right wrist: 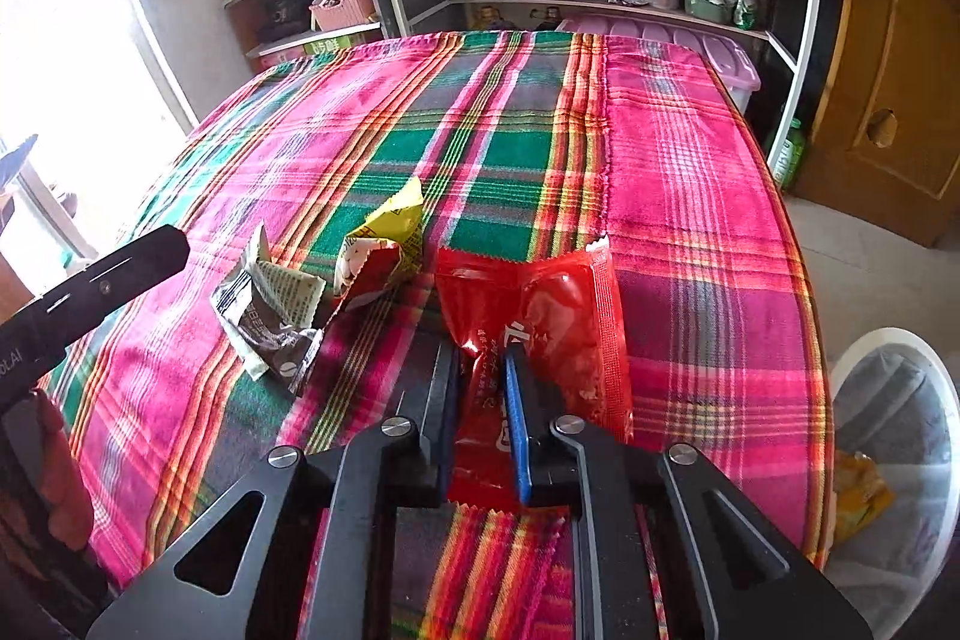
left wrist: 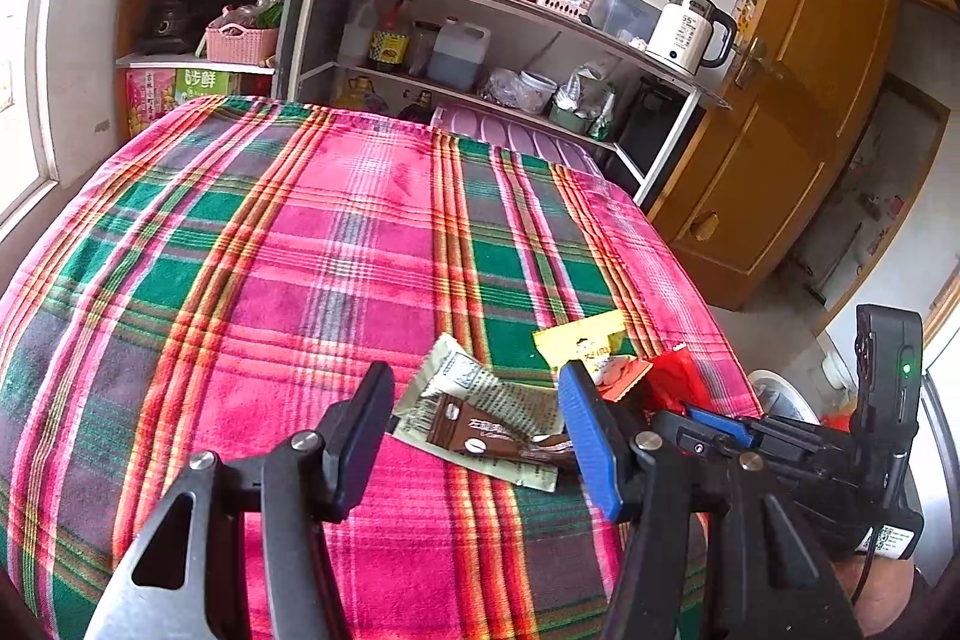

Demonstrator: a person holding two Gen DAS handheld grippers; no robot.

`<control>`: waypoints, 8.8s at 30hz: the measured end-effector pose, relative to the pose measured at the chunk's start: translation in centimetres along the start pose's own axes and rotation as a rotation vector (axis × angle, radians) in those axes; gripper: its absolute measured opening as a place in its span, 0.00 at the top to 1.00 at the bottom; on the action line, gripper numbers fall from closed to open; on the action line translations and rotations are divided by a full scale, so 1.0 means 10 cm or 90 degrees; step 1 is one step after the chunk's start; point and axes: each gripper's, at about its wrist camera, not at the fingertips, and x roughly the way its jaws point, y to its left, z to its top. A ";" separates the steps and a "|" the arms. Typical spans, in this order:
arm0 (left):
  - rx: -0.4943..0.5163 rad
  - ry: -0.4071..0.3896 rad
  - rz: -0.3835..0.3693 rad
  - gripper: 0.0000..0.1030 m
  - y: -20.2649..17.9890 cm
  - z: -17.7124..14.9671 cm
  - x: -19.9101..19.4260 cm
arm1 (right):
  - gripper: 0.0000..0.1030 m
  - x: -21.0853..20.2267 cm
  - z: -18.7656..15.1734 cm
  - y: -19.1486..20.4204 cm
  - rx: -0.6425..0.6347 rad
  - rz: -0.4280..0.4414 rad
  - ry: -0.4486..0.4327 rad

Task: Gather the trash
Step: 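Grasp the red snack packet with the right tool while the left tool grasps the yellow packet, then carry both packets over the bin and open both tools to drop them, then move both open tools back over the last table trash, then grasp the brown coffee stick with the right tool while the left tool grasps the white sachet, then carry the stick and sachet over the bin and open both tools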

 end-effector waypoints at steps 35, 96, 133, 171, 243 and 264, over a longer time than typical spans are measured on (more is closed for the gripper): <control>0.102 0.051 -0.056 0.69 -0.92 -0.03 0.42 | 0.92 -0.70 -0.33 -0.63 0.078 0.029 -0.087; 0.230 0.135 -0.237 0.55 -2.82 -0.62 0.75 | 0.69 -1.40 -1.25 -2.23 0.297 -0.069 -0.128; 0.114 -0.023 -0.071 0.55 -1.05 -0.40 -0.43 | 0.69 -1.32 -0.72 -0.64 0.079 0.054 -0.136; -0.001 -0.041 0.040 0.55 0.41 -0.34 -0.47 | 0.69 0.10 0.04 0.75 -0.197 0.119 -0.030; 0.066 0.028 -0.049 0.90 -0.73 -0.27 -0.04 | 0.89 -0.90 -0.50 -0.52 0.014 0.055 -0.093; 0.152 0.019 -0.132 0.90 -1.63 -0.35 -0.19 | 0.89 -1.36 -0.81 -0.95 0.075 0.009 -0.130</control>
